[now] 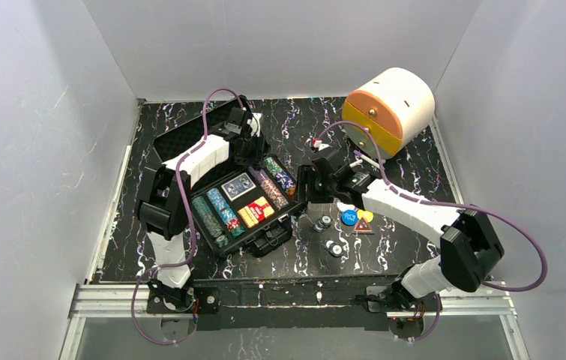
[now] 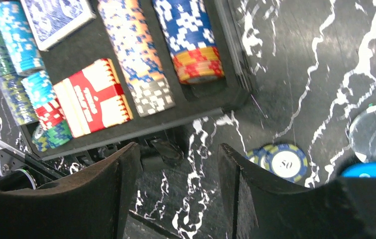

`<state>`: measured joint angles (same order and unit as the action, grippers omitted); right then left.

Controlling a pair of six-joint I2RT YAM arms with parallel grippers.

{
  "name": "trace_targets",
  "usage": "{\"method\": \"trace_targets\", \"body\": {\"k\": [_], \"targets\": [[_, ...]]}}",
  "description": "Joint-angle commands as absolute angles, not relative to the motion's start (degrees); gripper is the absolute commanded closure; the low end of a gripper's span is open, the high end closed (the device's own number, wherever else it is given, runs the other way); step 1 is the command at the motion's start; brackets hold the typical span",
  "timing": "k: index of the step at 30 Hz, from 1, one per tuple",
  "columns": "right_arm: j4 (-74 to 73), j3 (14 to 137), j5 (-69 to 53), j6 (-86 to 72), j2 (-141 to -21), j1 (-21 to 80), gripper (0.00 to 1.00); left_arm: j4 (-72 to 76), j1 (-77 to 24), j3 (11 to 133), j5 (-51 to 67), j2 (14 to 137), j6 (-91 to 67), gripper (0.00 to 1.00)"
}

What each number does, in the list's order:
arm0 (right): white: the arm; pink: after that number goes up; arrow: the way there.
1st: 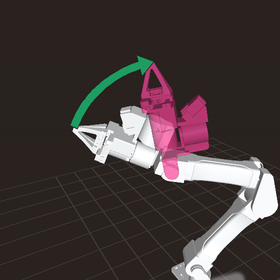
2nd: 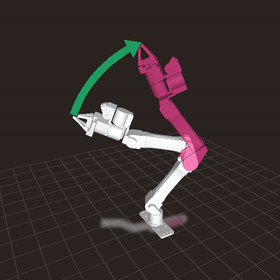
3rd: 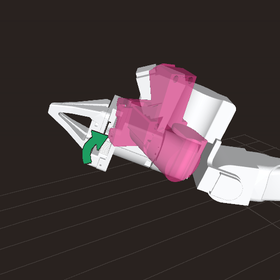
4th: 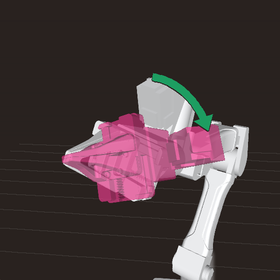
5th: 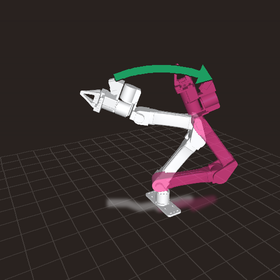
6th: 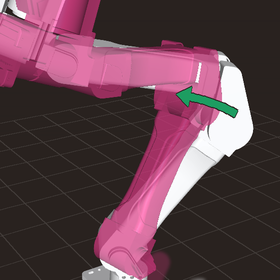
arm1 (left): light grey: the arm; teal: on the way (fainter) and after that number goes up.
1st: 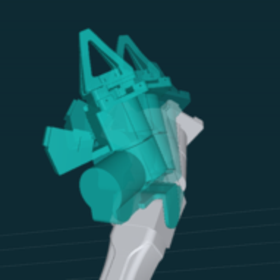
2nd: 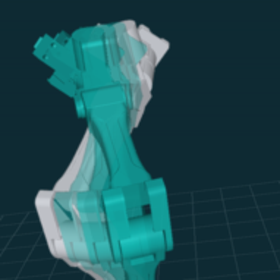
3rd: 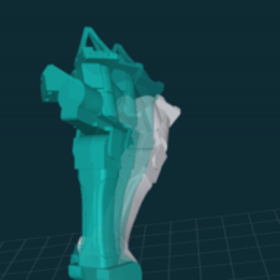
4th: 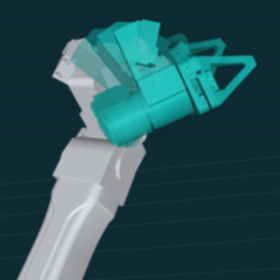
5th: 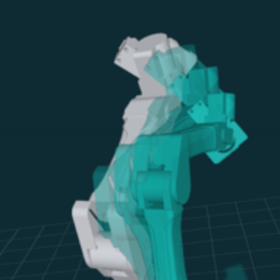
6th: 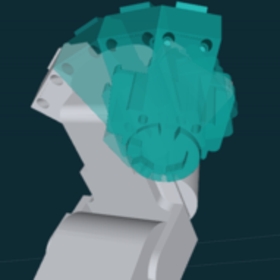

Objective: Pack up texas hold em set

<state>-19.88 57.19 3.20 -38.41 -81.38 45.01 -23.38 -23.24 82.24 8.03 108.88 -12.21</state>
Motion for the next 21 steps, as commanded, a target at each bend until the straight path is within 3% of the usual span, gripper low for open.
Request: {"method": "trace_targets", "body": {"k": [1,8,11,17,21], "targets": [[-15.5,63.34,1.44,-32.31,-84.11,44.82,0.34,-34.05,-25.59,81.17,11.17,108.69,-14.41,0.63],[-13.01,72.07,-1.15,-23.3,-92.75,45.32,0.34,-30.91,-25.58,84.69,0.06,100.45,-18.15,0.38],[-12.96,76.78,-1.51,-20.36,-97.2,45.85,0.35,-28.91,-25.58,83.44,-6.14,95.01,-20.14,0.31],[-13.04,84.84,-1.35,-15.89,-106.18,46.47,0.4,-25.11,-25.58,76.26,-21.61,81.31,-22.49,0.29],[-13.73,89.69,-0.49,-12.58,-111.27,47.21,0.41,-18.71,-25.58,69.14,-25.36,69.4,-20.92,0.28]]}}
